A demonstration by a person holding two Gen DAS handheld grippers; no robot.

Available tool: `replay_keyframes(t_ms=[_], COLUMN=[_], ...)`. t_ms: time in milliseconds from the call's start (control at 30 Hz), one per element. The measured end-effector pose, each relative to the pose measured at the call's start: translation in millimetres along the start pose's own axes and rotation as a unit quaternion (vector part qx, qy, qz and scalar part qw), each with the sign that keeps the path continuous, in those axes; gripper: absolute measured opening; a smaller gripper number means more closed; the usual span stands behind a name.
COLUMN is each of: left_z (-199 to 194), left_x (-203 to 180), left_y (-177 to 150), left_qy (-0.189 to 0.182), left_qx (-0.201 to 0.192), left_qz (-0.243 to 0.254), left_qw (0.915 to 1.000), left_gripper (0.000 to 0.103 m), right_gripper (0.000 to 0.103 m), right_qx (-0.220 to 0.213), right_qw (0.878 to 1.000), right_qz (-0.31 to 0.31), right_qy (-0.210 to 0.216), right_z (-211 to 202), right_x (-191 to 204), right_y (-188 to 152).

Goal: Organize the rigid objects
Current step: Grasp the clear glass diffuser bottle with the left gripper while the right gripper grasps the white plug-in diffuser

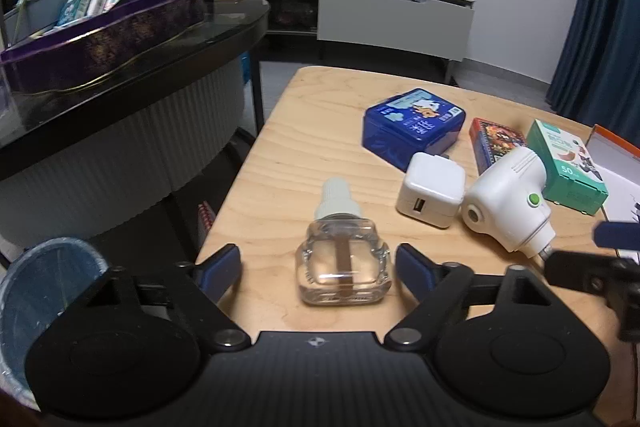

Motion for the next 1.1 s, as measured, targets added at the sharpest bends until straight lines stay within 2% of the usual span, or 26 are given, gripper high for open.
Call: replay_keyframes(t_ms=[167, 200, 367, 567, 633, 667, 700, 833, 1100], left_z=[0, 1, -1, 2, 2, 2, 2, 1, -12], left_x=[-2, -3, 0, 1, 2, 2, 2, 2, 2], left_y=[-1, -1, -2, 0, 0, 0, 0, -1, 0], left_qy=[-0.017, -0.018, -0.025, -0.023, -0.023, -0.022, -0.022, -0.024, -0.029], left_qx=[-0.015, -0.018, -0.028, -0.033, -0.034, -0.034, -0.035, -0.035, -0.044], left_qz=[0.009, 0.009, -0.005, -0.007, -0.009, -0.007, -0.006, -0.011, -0.015], left_qw=[0.9997, 0.9996, 0.9993, 0.9992, 0.9991, 0.9992, 0.9991, 0.999, 0.9985], left_gripper=[0.052, 0.05, 0.05, 0.05, 0.05, 0.05, 0.05, 0.05, 0.05], right_gripper=[0.086, 0.086, 0.087, 0.087, 0.086, 0.082, 0.077, 0.077, 0.076], right_qx=[0.009, 0.01, 0.016, 0.012, 0.013, 0.012, 0.009, 0.01, -0.007], right_qw=[1.0, 1.0, 0.999, 0.998, 0.998, 0.998, 0.998, 0.999, 1.0], right_qz=[-0.016, -0.019, -0.033, -0.065, -0.063, -0.059, -0.056, -0.035, -0.019], right_qy=[0.005, 0.003, 0.014, 0.008, 0.016, 0.017, 0.018, 0.029, 0.012], right_z=[23, 28, 48, 67, 72, 73, 73, 67, 31], right_x=[1, 2, 7, 17, 17, 16, 15, 13, 10], right_y=[8, 9, 15, 20, 21, 20, 20, 18, 13])
Point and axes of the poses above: each gripper's, at about its wrist camera, not at the fingertips, and z roughly the way its jaws point, x to its left, y to its top, the point moved 4 cm from there along z, roughly the way its jaws point, and after that the axes turned 3 degrees about -x, right-handed, at the moved point
